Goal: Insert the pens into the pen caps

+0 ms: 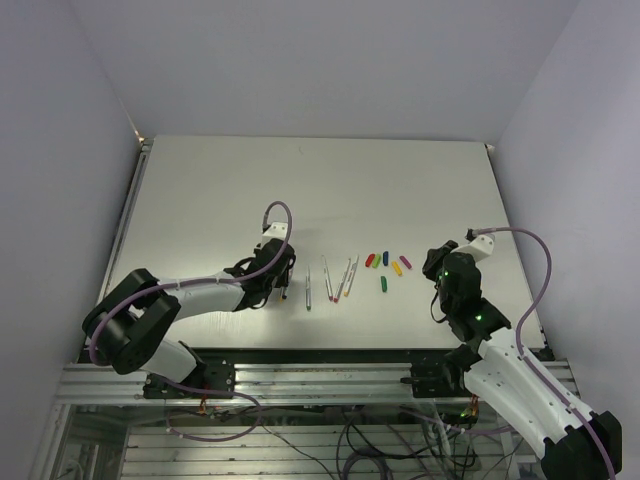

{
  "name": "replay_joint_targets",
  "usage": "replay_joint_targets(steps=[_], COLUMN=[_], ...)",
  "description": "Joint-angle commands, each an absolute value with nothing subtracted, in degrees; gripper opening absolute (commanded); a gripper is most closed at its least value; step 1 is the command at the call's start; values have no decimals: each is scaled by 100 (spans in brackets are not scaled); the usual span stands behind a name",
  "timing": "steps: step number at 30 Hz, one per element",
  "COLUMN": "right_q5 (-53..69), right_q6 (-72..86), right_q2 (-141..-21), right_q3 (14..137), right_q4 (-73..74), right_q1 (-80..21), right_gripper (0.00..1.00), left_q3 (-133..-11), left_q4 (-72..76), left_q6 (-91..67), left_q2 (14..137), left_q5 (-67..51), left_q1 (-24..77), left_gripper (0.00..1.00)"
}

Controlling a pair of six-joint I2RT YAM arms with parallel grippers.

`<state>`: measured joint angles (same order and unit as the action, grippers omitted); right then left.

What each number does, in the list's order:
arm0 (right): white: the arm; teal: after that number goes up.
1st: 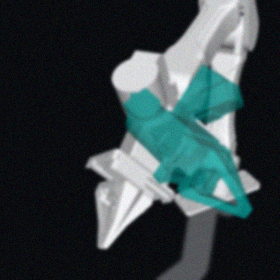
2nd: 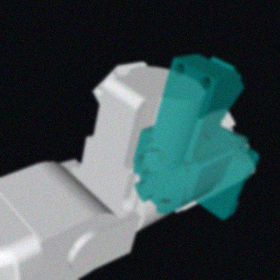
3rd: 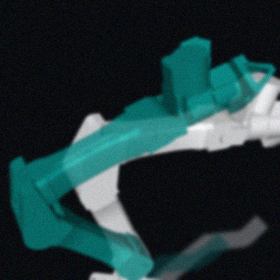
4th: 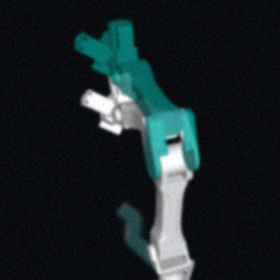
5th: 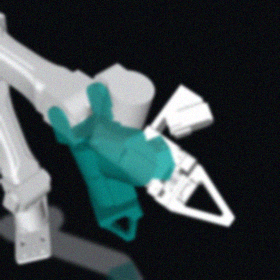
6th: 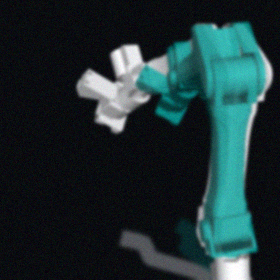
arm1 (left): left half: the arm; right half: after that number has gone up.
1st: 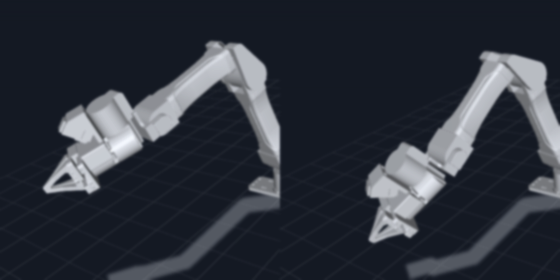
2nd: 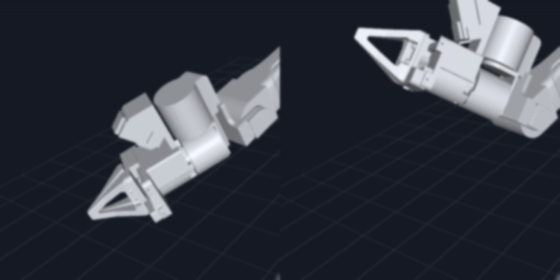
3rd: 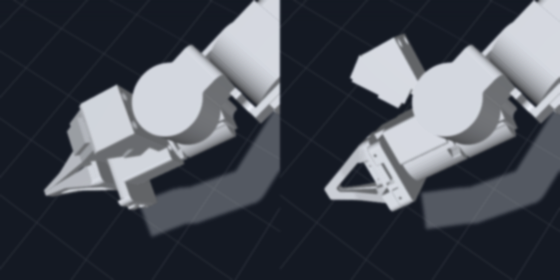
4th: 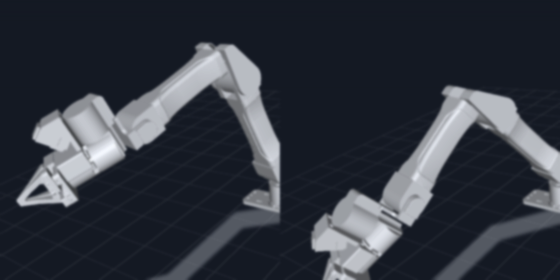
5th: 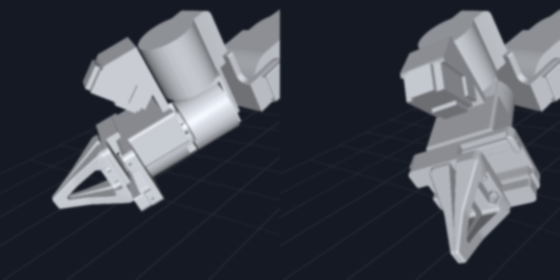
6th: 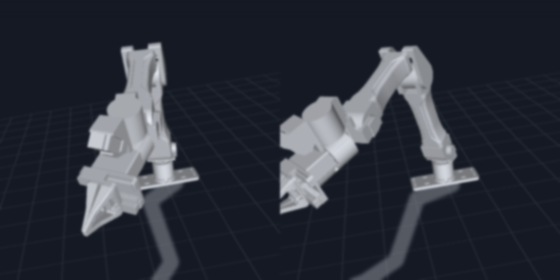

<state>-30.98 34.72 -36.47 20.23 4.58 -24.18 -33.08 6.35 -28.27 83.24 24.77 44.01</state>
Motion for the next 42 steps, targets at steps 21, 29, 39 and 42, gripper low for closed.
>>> replay_joint_targets(steps=[21, 29, 39, 42], right_q5=[-3089, -3111, -3086, -3084], right_q6=[3498, 3480, 3542, 3549], right_q2=[-3502, -3418, -3456, -3466], right_q3=[2025, 2090, 2045, 2063], right_q4=[560, 677, 695, 707], right_q1=[-2417, -2417, -2417, -2422], right_gripper=[16, 16, 16, 16], left_q3=[-3647, -3814, -3791, -3808], left_q4=[271, -669, -1233, -1219], left_q6=[-2944, -3242, -3454, -3445], left_q2=[8691, 8568, 8506, 8696], left_q5=[2540, 2655, 2751, 2749], left_q1=[4644, 4711, 4711, 4710], left_gripper=[45, 45, 44, 44])
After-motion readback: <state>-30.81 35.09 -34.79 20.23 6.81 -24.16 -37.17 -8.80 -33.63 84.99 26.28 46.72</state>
